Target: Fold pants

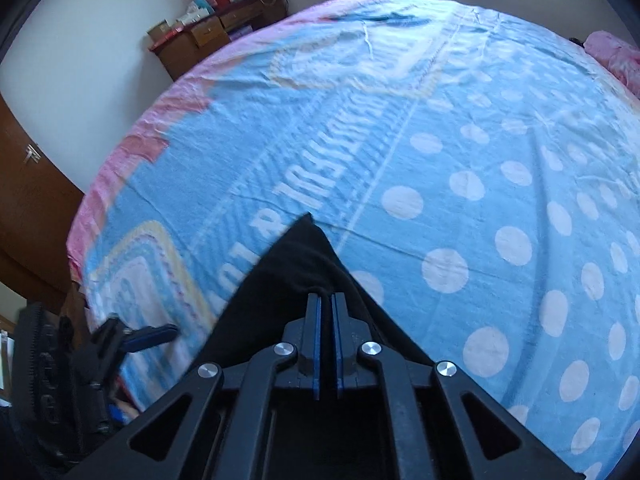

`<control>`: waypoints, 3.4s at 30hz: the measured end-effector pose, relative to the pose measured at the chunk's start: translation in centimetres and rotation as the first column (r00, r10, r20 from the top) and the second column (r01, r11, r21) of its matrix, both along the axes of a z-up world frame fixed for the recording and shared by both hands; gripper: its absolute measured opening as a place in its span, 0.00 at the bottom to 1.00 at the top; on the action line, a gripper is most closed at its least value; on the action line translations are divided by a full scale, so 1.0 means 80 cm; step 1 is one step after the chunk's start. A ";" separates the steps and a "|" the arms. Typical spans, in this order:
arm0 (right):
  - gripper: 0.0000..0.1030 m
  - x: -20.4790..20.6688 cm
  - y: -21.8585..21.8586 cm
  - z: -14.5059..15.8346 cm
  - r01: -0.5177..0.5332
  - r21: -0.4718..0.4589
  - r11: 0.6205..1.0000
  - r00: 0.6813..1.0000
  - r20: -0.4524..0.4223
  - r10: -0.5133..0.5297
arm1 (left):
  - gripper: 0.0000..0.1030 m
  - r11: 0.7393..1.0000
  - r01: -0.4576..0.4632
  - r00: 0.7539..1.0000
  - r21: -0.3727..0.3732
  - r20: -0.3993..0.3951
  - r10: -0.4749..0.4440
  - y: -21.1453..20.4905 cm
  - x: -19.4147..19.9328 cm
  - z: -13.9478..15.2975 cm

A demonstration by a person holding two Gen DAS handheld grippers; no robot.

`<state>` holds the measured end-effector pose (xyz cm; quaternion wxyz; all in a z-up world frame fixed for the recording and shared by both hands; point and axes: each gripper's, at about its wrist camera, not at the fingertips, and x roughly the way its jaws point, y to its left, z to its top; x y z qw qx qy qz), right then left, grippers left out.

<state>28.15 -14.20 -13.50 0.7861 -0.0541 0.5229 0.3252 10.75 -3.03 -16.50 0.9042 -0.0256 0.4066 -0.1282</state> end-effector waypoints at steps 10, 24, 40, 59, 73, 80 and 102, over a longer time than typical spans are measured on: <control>0.43 0.024 0.005 0.034 -0.036 0.114 0.993 0.999 -0.033 0.040 | 1.00 0.998 -0.013 0.999 -0.060 -0.039 0.011 0.013 -0.023 0.002; 0.11 0.053 0.067 0.002 -0.146 0.063 0.987 0.981 -0.117 0.152 | 0.18 0.989 0.108 0.994 -0.102 -0.004 -0.109 0.003 -0.025 0.000; 0.08 0.082 0.068 0.006 -0.129 0.091 0.987 0.986 -0.093 0.138 | 0.59 0.998 0.061 0.998 0.018 0.006 -0.061 -0.003 -0.019 0.018; 0.32 -0.112 -0.272 0.068 0.359 0.132 0.924 0.930 0.037 -0.366 | 0.87 0.974 0.086 0.993 0.209 0.061 -0.101 -0.027 0.132 0.057; 0.20 -0.213 -0.271 0.022 0.300 0.088 0.950 0.952 0.029 -0.304 | 0.88 0.961 0.089 0.995 0.262 0.016 -0.097 -0.054 0.146 0.038; 0.08 -0.242 -0.266 0.042 0.249 -0.015 0.968 0.964 0.105 -0.246 | 1.00 0.939 0.078 0.994 0.336 0.047 -0.100 -0.064 0.154 0.036; 0.35 -0.156 -0.311 0.042 0.427 0.253 0.868 0.895 0.019 -0.446 | 1.00 0.944 0.086 0.978 0.319 0.154 -0.141 -0.087 0.076 0.064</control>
